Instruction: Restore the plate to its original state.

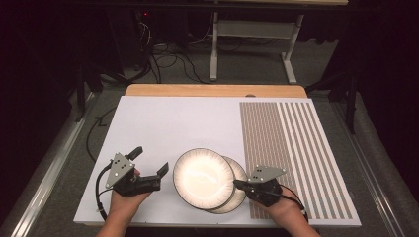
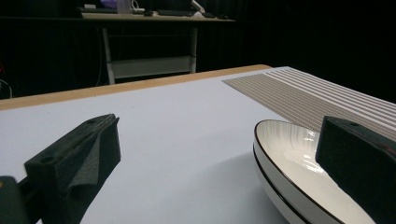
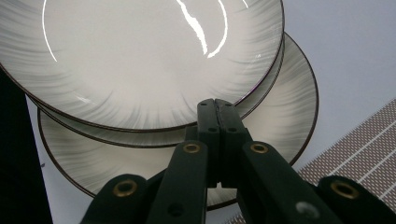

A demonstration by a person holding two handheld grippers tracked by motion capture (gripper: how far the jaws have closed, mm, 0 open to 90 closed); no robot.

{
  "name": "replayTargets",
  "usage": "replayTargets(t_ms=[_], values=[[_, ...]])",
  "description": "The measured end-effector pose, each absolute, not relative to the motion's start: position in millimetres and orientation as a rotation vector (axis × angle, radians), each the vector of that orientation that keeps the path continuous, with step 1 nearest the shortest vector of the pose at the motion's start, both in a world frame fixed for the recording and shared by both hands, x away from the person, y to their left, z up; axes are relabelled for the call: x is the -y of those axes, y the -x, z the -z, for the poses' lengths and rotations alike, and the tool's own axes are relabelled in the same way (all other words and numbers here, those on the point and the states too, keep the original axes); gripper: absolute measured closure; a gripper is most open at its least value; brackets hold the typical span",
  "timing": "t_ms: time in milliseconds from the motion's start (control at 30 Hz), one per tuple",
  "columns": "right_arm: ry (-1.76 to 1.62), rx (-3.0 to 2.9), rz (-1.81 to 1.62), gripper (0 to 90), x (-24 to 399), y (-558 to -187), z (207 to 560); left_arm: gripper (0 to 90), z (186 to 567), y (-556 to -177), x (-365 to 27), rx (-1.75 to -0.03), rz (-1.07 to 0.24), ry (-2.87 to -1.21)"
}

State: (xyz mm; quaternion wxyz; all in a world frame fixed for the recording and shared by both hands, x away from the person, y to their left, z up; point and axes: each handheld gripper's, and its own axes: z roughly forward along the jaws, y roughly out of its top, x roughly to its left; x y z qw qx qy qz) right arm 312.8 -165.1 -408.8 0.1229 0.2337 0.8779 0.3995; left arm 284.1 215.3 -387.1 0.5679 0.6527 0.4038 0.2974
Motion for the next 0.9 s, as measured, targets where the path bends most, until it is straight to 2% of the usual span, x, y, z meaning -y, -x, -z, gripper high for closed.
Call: replayTargets(t_ms=[900], values=[[-0.669,-2.56,-1.179,90.0,165.4,-312.6,408.5,0.6,386.7,-283.2,-210.4,-0.908,-0.687,-1.6]])
